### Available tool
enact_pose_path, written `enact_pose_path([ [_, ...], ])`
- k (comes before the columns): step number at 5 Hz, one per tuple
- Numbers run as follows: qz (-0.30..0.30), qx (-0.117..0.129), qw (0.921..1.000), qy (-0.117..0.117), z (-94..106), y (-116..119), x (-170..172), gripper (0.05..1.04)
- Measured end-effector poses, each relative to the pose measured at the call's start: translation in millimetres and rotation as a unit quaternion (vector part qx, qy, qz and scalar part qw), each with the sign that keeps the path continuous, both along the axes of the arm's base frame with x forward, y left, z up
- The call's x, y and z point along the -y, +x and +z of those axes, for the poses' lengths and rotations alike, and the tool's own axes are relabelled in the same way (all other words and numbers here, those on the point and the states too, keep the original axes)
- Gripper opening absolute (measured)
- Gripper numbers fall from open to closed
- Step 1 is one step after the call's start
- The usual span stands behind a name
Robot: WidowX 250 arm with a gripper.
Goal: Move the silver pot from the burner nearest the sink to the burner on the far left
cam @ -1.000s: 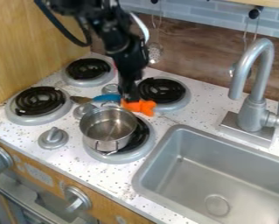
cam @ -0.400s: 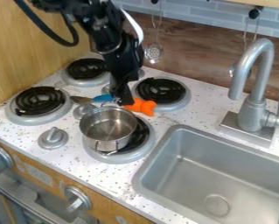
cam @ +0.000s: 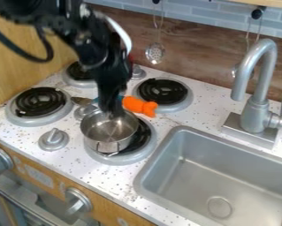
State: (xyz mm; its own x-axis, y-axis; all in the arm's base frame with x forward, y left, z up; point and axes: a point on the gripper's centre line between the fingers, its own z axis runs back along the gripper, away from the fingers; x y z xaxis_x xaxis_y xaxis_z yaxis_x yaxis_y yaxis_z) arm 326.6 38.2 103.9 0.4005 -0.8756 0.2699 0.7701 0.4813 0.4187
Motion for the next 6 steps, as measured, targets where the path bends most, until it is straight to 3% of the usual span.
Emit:
enact_pose_path([
  [1,0.056,0.01,0.9979,-0.03,3.3,-6,13,1.001],
  [2,0.145,-0.007,0.9885,-0.043,-0.7,-11,14,1.001],
  [3,0.18,-0.015,0.9826,-0.043,-4.2,-8,16,1.001],
  [4,0.195,-0.053,0.9778,-0.057,-17.8,1,22,1.001],
  [6,0.209,-0.073,0.9722,-0.078,-23.4,4,45,1.001],
])
